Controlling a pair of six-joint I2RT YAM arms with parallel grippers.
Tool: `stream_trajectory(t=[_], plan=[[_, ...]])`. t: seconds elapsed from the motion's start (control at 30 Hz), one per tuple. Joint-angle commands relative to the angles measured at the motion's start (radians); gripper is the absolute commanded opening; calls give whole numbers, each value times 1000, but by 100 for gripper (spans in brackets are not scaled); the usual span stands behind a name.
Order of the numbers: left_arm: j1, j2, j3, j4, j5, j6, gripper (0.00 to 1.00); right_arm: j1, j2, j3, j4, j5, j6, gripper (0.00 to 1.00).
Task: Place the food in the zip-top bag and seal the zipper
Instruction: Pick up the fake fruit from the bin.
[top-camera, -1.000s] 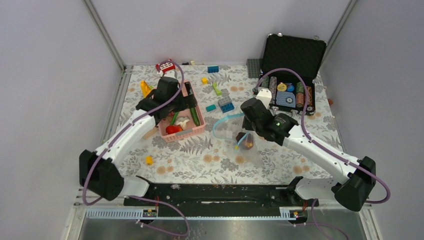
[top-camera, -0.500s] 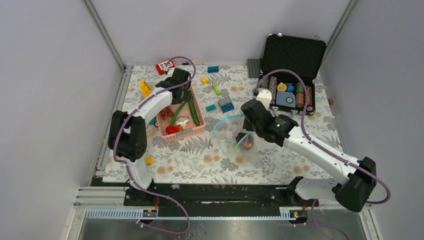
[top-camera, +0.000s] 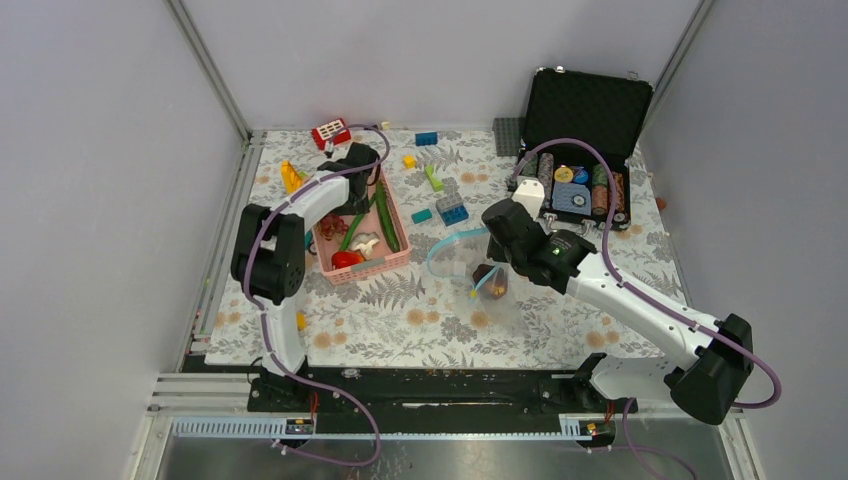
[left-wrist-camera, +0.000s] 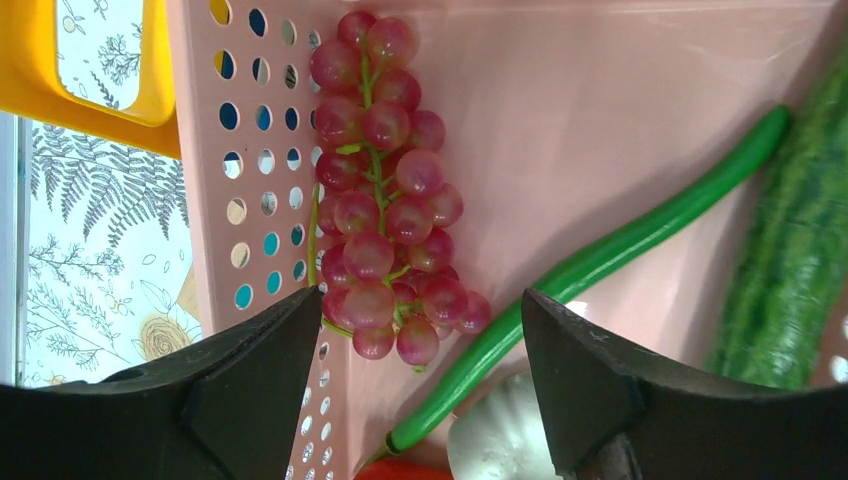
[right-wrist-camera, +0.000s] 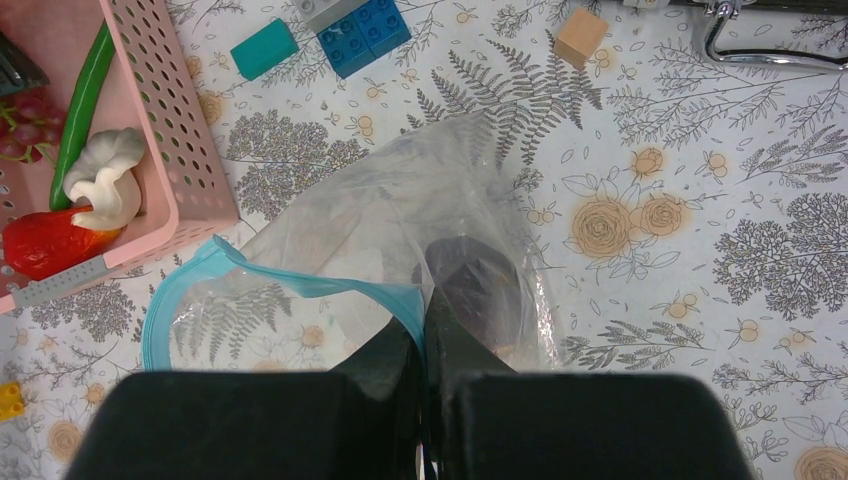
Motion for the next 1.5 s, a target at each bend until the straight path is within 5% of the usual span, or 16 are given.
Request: stream_trajectory(t=[0.0,0.6,0.83,1.0,1.47], plan=[[22,28,47,1,-16,-2,74,-6,-6,-3,21,41,-9,0],[88,93,21,50,166,-22,64,-6,-2,-1,37,48,-33,1],[91,101,28,75,267,-3,39,-6,-7,2,42,46,-38,1],[90,108,39,75,294,-3,1,-6,-28,-8,41,51,-38,1],[88,-247,-123,195,410,-40,0,-6,-52,-21,45,50,-30,0]])
